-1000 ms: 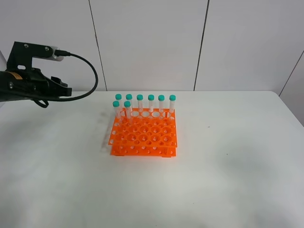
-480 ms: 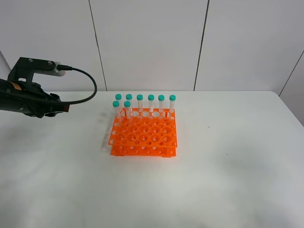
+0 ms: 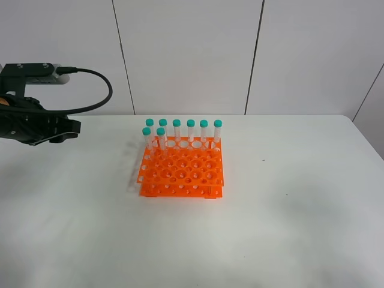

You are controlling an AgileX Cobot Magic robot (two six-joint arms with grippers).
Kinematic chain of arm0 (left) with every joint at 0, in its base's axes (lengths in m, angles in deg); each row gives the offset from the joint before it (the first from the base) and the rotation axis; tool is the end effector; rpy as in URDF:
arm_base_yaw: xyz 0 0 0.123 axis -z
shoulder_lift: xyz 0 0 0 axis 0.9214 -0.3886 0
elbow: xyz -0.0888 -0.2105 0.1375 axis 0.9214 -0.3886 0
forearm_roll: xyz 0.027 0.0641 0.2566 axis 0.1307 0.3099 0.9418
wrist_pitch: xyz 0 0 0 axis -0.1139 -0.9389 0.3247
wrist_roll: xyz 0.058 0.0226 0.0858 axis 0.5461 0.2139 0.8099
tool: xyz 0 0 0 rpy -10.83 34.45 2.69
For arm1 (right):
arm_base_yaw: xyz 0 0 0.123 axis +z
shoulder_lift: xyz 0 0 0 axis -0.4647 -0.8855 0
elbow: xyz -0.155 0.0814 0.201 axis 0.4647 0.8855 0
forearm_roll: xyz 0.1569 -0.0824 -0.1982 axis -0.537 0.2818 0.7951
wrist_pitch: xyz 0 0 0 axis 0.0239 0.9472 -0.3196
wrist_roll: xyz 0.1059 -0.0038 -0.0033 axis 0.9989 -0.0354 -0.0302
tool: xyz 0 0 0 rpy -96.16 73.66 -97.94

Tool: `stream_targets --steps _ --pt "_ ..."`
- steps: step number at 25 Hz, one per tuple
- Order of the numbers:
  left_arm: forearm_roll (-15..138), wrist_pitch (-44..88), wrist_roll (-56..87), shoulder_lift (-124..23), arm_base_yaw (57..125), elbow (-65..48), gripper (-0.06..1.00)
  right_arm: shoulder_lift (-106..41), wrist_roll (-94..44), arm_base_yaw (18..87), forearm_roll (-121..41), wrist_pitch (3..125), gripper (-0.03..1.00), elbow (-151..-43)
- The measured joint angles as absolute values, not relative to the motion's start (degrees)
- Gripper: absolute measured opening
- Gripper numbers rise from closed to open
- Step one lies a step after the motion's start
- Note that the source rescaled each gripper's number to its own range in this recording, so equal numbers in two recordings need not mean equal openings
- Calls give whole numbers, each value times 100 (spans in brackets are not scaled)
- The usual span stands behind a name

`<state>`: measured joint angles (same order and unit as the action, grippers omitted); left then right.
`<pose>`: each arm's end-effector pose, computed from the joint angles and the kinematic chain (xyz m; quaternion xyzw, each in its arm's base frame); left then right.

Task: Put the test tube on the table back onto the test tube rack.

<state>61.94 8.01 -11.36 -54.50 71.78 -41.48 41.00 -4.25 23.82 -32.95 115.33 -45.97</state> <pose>0.3029 -0.0319 0.2207 0.0072 0.9165 -0.0666 0.3943 0.0387 -0.0008 0.2801 0.0145 0.8470 -0.0165 0.5312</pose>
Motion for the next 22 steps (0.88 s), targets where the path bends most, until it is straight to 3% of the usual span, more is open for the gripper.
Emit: stream_targets --steps 8,22 --pt "6409 -107 -1038 -3459 7178 -4545 35 4100 -425 2382 -3295 11533 81 -4597" --pt "6723 -3305 -1019 682 7178 -4784 35 4100 -425 2382 -3295 11533 81 -4597"
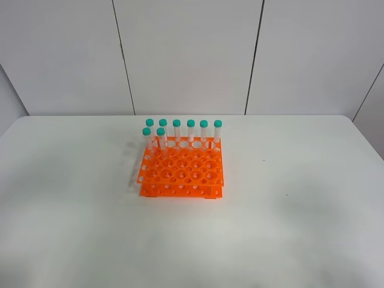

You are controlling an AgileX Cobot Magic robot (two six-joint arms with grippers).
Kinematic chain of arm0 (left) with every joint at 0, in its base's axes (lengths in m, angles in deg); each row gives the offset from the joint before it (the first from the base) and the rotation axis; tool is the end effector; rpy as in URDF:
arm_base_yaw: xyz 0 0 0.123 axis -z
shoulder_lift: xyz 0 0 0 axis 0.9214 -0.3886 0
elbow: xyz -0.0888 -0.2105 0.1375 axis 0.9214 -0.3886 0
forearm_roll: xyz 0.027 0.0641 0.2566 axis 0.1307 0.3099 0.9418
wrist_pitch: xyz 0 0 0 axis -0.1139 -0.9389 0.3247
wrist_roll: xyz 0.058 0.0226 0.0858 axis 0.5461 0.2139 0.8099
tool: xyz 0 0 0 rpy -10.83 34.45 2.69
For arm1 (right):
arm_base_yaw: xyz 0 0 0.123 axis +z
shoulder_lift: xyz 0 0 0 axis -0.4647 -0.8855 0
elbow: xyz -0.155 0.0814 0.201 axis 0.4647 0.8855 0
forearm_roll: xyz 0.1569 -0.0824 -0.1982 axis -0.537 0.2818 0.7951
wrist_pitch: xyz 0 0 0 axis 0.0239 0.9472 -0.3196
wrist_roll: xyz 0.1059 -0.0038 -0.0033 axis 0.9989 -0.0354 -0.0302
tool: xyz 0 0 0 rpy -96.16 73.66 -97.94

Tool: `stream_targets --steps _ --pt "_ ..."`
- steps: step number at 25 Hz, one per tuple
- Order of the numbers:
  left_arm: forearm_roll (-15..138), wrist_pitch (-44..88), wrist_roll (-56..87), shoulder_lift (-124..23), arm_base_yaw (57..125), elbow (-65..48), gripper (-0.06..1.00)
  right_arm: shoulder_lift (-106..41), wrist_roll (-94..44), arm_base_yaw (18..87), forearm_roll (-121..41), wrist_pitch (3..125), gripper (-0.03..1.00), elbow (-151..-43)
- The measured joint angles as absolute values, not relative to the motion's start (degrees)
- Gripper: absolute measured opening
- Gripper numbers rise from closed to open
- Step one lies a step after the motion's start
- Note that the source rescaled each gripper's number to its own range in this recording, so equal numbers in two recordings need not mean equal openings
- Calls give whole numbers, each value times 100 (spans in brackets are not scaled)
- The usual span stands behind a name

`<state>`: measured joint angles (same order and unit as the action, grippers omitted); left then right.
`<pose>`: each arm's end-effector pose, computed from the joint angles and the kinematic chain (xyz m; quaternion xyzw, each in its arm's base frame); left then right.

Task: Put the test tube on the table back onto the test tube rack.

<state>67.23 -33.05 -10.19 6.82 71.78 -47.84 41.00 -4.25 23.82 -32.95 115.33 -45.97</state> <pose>0.0683 -0.0177 0.3287 0.0947 0.8567 -0.0520 0.5043 0.0387 -0.0008 0.2801 0.0145 0.8470 -0.0165 0.5312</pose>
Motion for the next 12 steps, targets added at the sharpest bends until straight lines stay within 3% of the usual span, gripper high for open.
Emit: stream_targets --steps 12 --pt "7109 -3958 -1552 2234 7178 -5024 35 4100 -424 2382 -3295 11533 81 -4597"
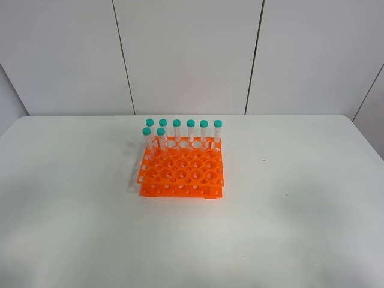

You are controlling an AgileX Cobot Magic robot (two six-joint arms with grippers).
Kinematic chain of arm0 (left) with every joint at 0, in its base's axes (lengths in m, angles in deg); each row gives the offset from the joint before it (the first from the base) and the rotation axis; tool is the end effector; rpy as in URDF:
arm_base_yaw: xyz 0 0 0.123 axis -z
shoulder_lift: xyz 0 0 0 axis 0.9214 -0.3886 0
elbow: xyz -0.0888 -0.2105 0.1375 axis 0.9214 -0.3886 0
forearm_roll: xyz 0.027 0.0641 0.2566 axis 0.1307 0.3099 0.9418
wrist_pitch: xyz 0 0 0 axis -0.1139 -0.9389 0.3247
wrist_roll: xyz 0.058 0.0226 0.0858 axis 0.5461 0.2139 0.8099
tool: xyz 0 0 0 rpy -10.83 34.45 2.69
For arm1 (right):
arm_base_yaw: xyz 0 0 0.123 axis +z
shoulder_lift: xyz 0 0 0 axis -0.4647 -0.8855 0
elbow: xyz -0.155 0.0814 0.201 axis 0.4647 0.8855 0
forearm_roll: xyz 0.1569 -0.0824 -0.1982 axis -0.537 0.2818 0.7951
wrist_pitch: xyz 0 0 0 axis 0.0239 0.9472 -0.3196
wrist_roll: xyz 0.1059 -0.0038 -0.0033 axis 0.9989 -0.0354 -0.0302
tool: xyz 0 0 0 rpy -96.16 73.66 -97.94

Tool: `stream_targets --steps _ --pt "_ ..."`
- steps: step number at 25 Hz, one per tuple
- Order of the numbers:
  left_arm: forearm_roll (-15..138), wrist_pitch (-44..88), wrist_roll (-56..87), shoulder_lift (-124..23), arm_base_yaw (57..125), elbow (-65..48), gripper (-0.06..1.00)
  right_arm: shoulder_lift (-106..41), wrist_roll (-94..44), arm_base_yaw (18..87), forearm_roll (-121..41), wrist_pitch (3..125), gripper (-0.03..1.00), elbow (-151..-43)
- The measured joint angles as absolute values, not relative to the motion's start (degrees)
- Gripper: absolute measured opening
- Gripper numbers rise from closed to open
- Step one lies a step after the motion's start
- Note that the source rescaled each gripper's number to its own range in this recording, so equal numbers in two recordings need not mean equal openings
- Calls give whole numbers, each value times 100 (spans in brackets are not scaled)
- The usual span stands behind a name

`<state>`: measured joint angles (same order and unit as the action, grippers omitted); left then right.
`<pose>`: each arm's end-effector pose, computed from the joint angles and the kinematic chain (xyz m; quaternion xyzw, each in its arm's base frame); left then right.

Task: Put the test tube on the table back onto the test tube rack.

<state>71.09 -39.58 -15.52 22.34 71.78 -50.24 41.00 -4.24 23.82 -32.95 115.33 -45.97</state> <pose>0.0148 -0.0077 0.3163 0.0591 0.8310 -0.0422 0.5516 0.0387 -0.0008 0.2801 0.0146 0.8470 -0.0165 0.5312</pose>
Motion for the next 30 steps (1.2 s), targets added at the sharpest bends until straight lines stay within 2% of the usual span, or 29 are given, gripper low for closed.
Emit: stream_targets --steps 8,30 --pt "6843 -3913 -1556 2302 7178 -5788 35 4100 -424 2382 -3295 11533 81 -4597" --pt "6910 -3507 -1468 2302 7178 -5972 35 4100 -424 2382 -3295 11533 81 -4597"
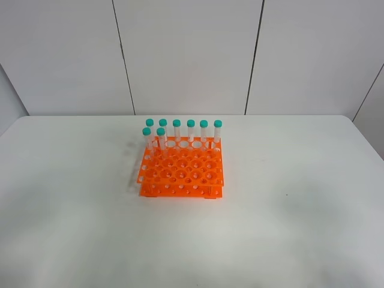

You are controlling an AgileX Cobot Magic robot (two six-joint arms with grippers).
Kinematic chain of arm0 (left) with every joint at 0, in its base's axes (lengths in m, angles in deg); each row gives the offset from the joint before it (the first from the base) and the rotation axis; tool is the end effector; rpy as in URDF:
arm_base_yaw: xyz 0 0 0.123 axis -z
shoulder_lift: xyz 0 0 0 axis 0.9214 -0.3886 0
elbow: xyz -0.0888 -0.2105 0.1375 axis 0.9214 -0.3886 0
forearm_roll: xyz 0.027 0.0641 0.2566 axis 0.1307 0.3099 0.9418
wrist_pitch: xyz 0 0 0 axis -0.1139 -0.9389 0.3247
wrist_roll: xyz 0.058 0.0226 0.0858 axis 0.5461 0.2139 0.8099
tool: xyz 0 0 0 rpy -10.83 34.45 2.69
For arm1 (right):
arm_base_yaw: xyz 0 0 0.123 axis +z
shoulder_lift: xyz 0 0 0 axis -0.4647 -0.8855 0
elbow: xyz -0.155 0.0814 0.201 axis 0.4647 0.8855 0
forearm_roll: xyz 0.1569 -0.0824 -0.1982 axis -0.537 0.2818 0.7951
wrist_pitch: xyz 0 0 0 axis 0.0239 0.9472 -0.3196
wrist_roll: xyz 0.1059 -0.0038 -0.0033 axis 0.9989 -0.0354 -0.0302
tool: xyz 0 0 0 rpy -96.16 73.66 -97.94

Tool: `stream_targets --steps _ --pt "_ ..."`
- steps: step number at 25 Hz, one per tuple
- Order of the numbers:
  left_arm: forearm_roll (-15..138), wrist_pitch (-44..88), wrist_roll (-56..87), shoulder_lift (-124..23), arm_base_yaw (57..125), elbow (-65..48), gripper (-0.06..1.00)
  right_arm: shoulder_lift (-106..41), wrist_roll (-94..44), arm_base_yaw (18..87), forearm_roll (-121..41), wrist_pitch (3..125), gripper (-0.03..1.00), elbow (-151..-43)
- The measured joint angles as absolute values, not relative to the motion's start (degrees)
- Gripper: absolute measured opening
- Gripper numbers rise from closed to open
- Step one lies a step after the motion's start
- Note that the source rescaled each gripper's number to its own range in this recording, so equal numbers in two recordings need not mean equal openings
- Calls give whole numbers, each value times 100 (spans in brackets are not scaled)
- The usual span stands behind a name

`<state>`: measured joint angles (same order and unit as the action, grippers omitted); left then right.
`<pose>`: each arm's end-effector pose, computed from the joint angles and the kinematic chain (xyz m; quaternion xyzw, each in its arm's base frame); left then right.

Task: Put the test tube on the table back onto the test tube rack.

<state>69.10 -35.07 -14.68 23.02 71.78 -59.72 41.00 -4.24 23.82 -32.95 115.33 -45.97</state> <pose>0.0381 -0.0125 0.2762 0.0634 0.8501 -0.0556 0.5198 0.0387 -0.0008 0.2801 0.0146 0.8470 -0.0165 0.5312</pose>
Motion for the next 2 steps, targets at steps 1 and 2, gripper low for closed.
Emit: stream_targets --steps 1,2 --pt "6910 -3507 -1464 2302 7178 -5972 35 4100 -424 2382 -3295 11533 81 -4597" --pt "6910 -3507 -1464 2302 7178 -5972 35 4100 -424 2382 -3295 11533 81 -4597"
